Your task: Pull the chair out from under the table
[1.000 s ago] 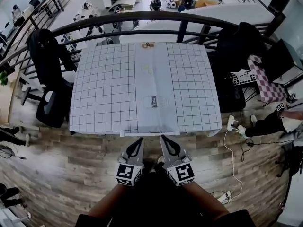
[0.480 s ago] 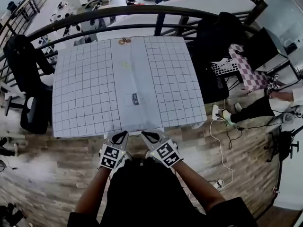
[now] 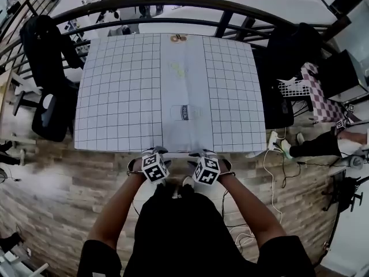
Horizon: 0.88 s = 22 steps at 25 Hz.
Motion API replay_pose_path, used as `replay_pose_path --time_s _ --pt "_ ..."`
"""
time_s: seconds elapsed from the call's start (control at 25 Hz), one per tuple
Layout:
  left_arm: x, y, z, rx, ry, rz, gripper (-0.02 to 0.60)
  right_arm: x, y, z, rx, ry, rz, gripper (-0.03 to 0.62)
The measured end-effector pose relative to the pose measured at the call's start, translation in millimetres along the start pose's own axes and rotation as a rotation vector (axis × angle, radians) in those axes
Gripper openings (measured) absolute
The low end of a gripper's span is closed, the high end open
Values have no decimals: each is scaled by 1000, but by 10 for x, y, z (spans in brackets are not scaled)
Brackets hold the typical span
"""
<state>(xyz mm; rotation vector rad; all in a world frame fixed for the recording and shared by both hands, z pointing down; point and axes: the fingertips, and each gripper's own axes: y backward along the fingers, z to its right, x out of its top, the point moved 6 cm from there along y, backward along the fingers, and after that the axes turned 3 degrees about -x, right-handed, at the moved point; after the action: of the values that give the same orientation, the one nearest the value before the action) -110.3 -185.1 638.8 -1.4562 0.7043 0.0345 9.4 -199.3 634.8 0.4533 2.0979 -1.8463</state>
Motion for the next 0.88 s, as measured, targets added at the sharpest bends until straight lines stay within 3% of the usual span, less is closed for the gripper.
replay_pose_path --time_s 0.16,0.32,0.56,0.68,0.88 --pt "-32 -174 135 -45 -148 -87 169 -124 -261 -19 52 29 -72 98" --pt "-79 -310 116 -94 -168 -104 178 -216 -531 -22 75 37 -141 106" --pt "-174 -689 52 -143 -233 -193 175 -261 -854 -12 99 120 -207 101" --pt "-76 -908 62 -153 -301 -207 146 -424 -912 9 106 161 -246 101" --pt "-136 -939 -25 -206 -249 -243 146 -378 -1043 -2 121 175 -240 101"
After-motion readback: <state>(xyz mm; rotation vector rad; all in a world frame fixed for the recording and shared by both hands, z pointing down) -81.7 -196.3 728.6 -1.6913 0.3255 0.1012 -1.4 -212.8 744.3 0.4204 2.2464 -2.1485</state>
